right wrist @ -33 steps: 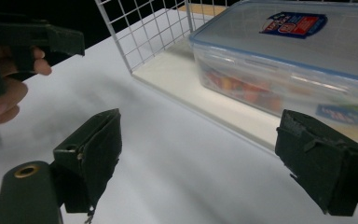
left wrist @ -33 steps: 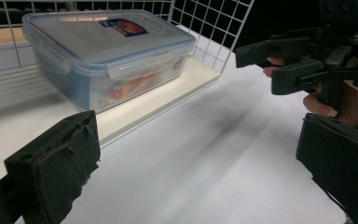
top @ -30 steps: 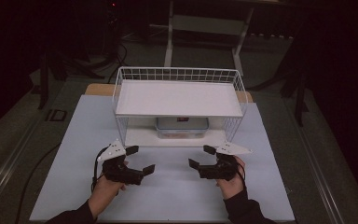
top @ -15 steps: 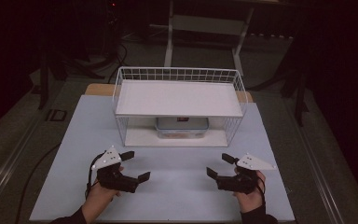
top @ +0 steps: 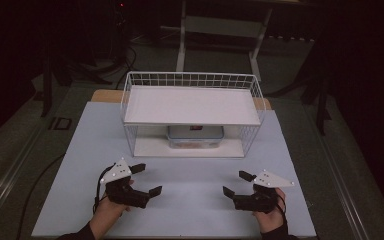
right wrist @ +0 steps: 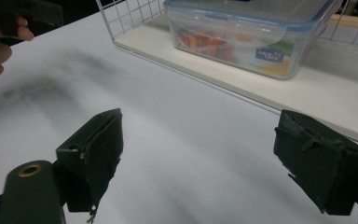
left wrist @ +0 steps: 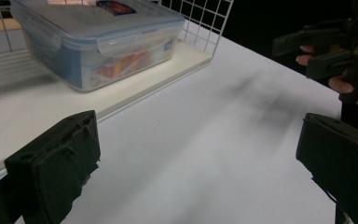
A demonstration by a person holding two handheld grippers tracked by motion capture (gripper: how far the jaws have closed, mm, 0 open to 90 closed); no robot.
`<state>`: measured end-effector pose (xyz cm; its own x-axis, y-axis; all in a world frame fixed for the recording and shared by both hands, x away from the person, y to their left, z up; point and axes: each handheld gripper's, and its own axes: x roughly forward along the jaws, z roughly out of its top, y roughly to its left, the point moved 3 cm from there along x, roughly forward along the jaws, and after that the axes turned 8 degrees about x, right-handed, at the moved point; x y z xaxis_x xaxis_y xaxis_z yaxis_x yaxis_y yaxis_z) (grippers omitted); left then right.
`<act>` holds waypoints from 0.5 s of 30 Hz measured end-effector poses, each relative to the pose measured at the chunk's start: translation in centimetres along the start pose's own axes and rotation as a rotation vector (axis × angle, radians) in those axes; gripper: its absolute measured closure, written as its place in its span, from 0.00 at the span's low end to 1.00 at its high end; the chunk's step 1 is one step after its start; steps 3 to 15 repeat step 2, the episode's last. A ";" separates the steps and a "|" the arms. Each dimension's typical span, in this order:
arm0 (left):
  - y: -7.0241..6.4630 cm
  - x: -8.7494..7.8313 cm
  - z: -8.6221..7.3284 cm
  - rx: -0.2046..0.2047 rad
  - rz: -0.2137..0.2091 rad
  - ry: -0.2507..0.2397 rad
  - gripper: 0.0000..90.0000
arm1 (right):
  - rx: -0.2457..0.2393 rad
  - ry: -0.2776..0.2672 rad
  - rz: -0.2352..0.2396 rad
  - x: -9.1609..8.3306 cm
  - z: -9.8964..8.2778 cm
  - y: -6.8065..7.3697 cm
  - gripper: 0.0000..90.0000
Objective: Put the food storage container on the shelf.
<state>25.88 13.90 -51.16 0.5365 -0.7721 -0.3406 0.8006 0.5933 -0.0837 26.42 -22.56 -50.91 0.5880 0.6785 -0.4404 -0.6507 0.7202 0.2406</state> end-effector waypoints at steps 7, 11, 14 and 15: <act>0.0 0.0 0.0 -0.001 0.001 0.000 0.00 | -0.001 0.001 -0.001 0.0 0.0 0.0 0.17; 0.0 0.0 0.0 -0.001 0.001 0.000 0.00 | -0.001 0.001 -0.001 0.0 0.0 0.0 0.17; 0.0 0.0 0.0 -0.001 0.001 0.000 0.00 | -0.001 0.001 -0.001 0.0 0.0 0.0 0.17; 0.0 0.0 0.0 -0.001 0.001 0.000 0.00 | -0.001 0.001 -0.001 0.0 0.0 0.0 0.17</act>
